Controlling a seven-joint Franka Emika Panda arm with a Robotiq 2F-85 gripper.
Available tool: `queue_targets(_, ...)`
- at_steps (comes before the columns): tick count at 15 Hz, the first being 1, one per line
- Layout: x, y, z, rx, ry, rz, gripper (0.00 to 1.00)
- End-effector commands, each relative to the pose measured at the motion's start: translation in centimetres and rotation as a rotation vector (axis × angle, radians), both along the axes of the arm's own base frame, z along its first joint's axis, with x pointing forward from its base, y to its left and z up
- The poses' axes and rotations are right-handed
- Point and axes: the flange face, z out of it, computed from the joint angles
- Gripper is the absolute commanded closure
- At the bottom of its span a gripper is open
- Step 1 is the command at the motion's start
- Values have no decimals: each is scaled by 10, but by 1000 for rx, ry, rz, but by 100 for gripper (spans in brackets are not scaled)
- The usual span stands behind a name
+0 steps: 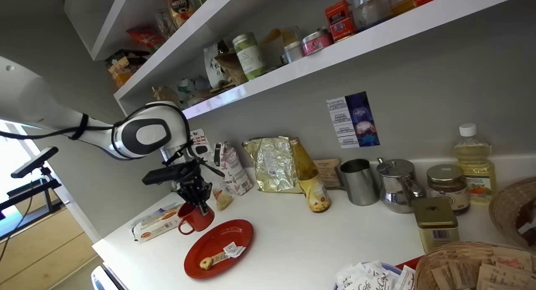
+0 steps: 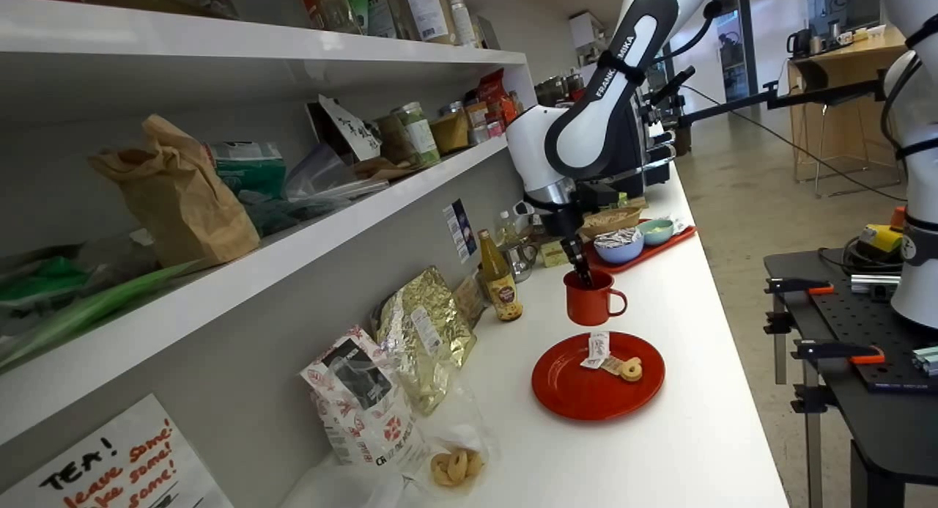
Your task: Put the cup on the plate
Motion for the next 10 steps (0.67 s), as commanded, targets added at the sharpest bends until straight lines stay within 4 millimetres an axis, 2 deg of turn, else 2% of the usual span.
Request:
queue_targets(1,26,32,-4,-49,-1,49,98)
queue_targets(5,57,45,-26,-118,5,74,98)
queue_targets(8,85,44,-48,-159,17,67,98)
queue_targets(10,95,42,-64,-156,64,76,98)
